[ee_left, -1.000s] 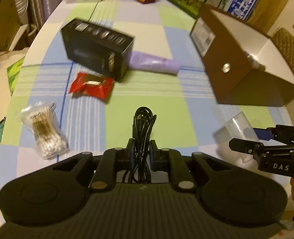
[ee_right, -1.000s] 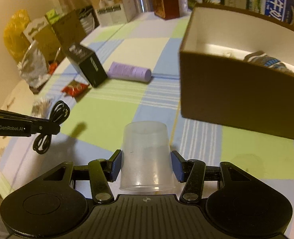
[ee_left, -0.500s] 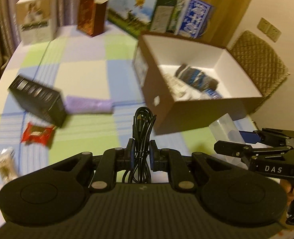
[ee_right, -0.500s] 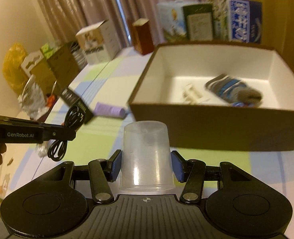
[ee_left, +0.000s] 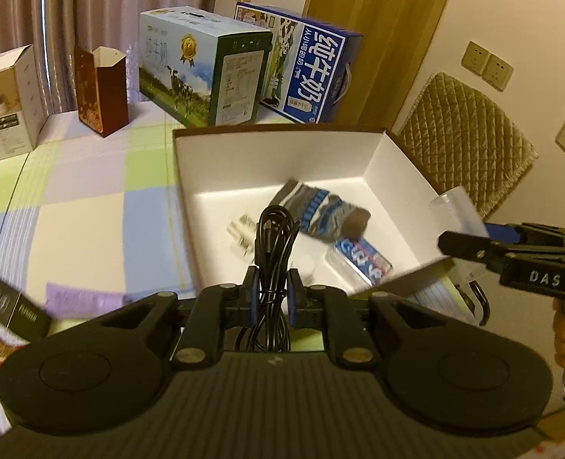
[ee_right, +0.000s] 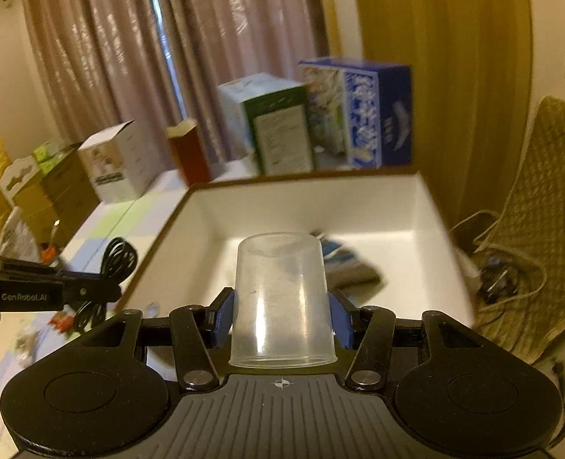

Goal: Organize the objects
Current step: 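Carry the cable and cup over the cardboard box with both tools, then open both tools to release the cable and cup into the box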

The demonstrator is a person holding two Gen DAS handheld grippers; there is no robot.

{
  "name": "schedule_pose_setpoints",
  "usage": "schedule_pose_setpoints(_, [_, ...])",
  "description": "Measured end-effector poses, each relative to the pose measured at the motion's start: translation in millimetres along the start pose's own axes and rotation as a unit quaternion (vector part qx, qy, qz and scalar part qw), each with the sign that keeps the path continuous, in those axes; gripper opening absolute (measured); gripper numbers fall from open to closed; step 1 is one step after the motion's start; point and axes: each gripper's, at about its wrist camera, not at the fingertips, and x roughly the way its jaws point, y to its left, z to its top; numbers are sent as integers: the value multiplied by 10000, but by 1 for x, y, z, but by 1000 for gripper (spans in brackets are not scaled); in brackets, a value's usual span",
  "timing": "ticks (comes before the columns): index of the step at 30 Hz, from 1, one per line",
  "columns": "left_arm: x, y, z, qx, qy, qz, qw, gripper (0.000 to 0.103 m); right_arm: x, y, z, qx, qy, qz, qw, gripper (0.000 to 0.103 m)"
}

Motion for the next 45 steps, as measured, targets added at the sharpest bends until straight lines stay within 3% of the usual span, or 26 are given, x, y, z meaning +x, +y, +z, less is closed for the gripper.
schedule_pose_setpoints(11, [60, -2, 25, -238, 416, 295, 9984, 11, 48, -59, 22, -111, 310, -355, 9988, 50])
schedule_pose_setpoints(27, [121, -10, 16, -170, 1182, 544, 9914, 11, 96, -82, 17, -266, 834, -451, 9951, 50])
schedule_pose_setpoints(39, [125, -10, 16, -18, 1152, 566, 9917, 14, 104, -85, 15, -400, 1010, -518, 9927, 50])
schedule_pose_setpoints(45, [121, -13, 17, 59, 1078, 501, 9929, 28, 105, -84, 16, -451, 889, -636, 9930, 50])
